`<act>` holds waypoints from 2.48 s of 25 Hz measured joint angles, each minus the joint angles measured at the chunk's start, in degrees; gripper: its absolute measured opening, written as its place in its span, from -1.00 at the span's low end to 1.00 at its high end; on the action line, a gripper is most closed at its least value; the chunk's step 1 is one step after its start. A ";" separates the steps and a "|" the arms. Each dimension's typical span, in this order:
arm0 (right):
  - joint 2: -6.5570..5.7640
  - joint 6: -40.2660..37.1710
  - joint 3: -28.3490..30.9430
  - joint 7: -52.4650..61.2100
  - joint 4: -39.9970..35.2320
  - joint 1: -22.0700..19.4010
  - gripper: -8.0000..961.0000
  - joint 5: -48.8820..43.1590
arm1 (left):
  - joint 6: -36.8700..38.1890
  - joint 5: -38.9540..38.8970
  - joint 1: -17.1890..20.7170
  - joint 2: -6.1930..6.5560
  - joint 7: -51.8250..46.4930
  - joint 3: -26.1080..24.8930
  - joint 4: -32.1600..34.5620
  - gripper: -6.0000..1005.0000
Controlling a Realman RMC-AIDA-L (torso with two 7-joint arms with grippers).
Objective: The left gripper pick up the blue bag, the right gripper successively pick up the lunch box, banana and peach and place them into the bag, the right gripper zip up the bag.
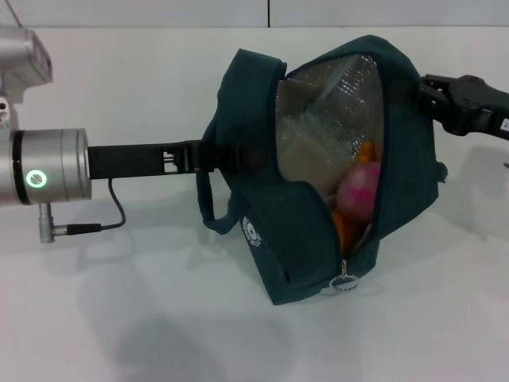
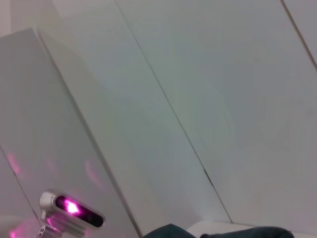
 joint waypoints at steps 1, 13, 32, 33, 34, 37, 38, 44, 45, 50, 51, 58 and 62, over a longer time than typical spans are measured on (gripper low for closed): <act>-0.08 -0.07 0.13 -0.09 0.00 -0.02 -0.84 0.01 | -0.34 0.02 0.18 0.00 0.00 0.00 -0.02 -0.89; -0.61 -3.61 5.48 -0.58 0.28 -1.51 -0.28 0.49 | -0.83 -0.03 0.87 0.00 0.04 -0.02 -0.19 -0.89; 1.08 -22.47 6.99 -14.93 -1.02 -3.03 0.62 -16.53 | -0.92 -0.31 0.85 0.08 0.13 -0.36 -0.79 -0.89; 1.11 -22.55 6.50 -15.70 -1.01 -3.32 0.62 -18.26 | -0.91 -0.33 0.83 0.09 0.13 -0.35 -0.72 -0.89; 1.10 -22.65 5.76 -16.34 -1.01 -3.46 0.62 -19.54 | -0.89 -0.35 0.83 0.08 0.13 -0.35 -0.65 -0.89; 0.95 -22.62 3.69 -17.60 -1.01 -3.73 0.61 -22.91 | -0.82 -0.40 0.90 0.14 0.13 -0.35 -0.57 -0.89; 0.90 -22.32 3.29 -17.82 -1.01 -3.75 0.61 -24.14 | -0.81 -0.41 0.91 0.16 0.13 -0.35 -0.55 -0.89; 0.94 -17.88 3.12 -17.95 -0.87 -3.76 0.61 -27.97 | -0.76 -0.42 0.89 0.18 0.13 -0.35 -0.48 -0.89; 0.98 -17.43 3.12 -17.99 -0.70 -3.76 0.61 -27.99 | -0.75 -0.42 0.89 0.18 0.13 -0.35 -0.47 -0.89; 0.96 -15.43 3.45 -18.03 0.97 -3.35 0.61 -28.02 | -0.73 -0.42 0.93 0.17 0.13 -0.40 -0.45 -0.89; 0.93 -14.75 3.50 -18.03 1.28 -3.27 0.61 -27.98 | -0.73 -0.42 0.93 0.17 0.13 -0.40 -0.45 -0.89; 1.35 -12.44 2.37 -20.09 4.70 -2.30 0.61 -27.85 | -0.73 -0.42 0.53 0.17 0.13 -0.44 -0.45 -0.89; 1.41 -11.46 2.32 -22.29 7.93 -0.79 0.61 -27.33 | -0.73 -0.42 0.56 0.17 0.13 -0.44 -0.45 -0.89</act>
